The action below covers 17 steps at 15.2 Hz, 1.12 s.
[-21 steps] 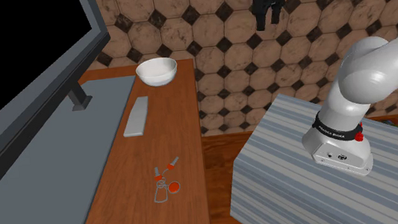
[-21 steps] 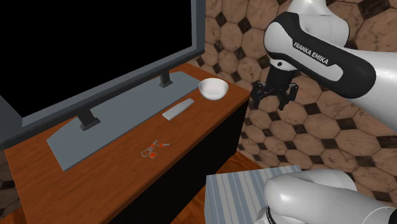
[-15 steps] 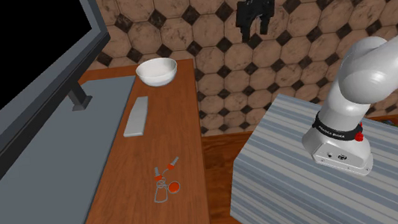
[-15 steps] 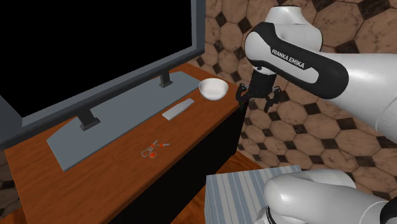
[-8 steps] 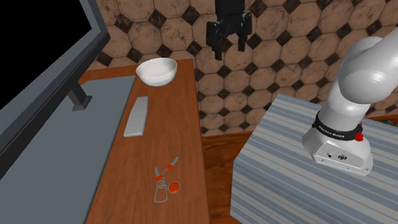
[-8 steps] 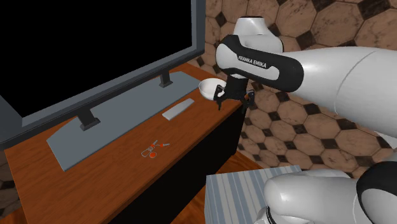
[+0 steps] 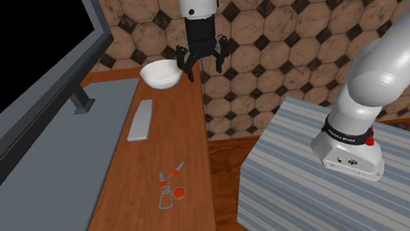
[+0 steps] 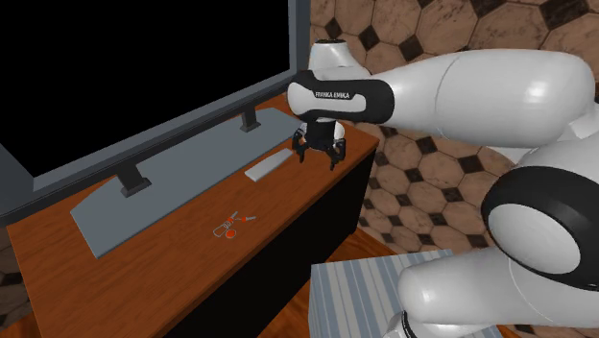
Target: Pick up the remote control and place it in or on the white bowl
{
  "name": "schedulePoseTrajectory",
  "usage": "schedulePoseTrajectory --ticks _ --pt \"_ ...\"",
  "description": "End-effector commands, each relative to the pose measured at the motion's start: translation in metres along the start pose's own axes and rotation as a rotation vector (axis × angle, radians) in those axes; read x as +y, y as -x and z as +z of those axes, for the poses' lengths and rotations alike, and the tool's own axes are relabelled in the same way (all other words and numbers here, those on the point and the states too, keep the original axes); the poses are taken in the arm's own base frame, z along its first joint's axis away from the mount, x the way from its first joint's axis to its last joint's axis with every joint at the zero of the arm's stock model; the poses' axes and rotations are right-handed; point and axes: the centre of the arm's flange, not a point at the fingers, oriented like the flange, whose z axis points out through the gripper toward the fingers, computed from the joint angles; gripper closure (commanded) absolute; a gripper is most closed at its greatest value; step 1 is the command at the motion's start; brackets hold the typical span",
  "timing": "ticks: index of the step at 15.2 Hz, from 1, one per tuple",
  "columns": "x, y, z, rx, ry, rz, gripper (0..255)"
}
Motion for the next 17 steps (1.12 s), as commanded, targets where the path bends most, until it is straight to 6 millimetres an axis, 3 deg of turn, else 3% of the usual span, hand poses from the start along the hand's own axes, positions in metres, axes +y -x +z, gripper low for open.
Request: schedulePoseTrajectory --ticks 1,9,17 --pt "-0.023 -0.005 0.013 0.006 0.000 0.042 0" --pt "-0.111 -0.045 0.055 0.033 0.006 0.199 0" --pt "-0.191 -0.099 0.097 0.060 0.012 0.355 0"
